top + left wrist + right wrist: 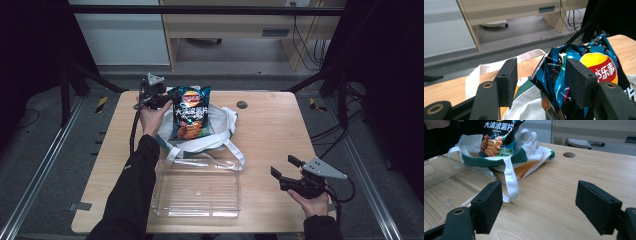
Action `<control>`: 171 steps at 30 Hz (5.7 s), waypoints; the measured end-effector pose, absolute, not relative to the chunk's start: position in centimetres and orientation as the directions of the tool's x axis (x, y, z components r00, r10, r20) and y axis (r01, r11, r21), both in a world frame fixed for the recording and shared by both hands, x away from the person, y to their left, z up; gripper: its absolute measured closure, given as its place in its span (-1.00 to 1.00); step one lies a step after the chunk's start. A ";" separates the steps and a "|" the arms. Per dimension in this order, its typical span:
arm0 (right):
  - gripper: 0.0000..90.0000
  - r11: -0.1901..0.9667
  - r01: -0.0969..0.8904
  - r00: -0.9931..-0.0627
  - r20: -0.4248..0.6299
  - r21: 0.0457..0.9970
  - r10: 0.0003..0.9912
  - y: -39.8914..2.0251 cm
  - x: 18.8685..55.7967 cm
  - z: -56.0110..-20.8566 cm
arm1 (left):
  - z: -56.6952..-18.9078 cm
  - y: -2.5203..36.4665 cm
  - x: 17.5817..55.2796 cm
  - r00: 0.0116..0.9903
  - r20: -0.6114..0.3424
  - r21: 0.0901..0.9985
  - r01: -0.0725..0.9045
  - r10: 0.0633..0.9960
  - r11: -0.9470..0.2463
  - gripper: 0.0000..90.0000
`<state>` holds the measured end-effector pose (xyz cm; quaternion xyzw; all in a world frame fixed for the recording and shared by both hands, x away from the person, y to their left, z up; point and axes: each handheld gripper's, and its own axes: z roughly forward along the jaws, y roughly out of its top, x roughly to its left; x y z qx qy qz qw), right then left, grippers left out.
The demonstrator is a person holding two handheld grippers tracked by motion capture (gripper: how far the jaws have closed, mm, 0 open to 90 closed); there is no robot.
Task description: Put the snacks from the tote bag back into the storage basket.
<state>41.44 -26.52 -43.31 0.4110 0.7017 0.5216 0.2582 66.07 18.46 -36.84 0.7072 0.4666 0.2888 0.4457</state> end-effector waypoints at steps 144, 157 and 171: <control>-0.51 0.129 0.296 -0.511 0.043 0.946 0.859 -26.6 40.7 -43.5 | -36.5 18.6 41.4 0.662 -0.027 0.968 0.205 0.749 -0.146 1.00; -0.51 0.139 0.299 -0.511 0.035 0.944 0.859 -26.5 40.9 -43.6 | -37.7 19.8 42.6 0.625 -0.041 0.959 0.244 0.780 -0.145 1.00; -0.51 0.143 0.303 -0.512 0.034 0.942 0.858 -26.3 40.9 -43.7 | -38.3 20.2 43.7 0.605 -0.036 0.952 0.262 0.795 -0.157 1.00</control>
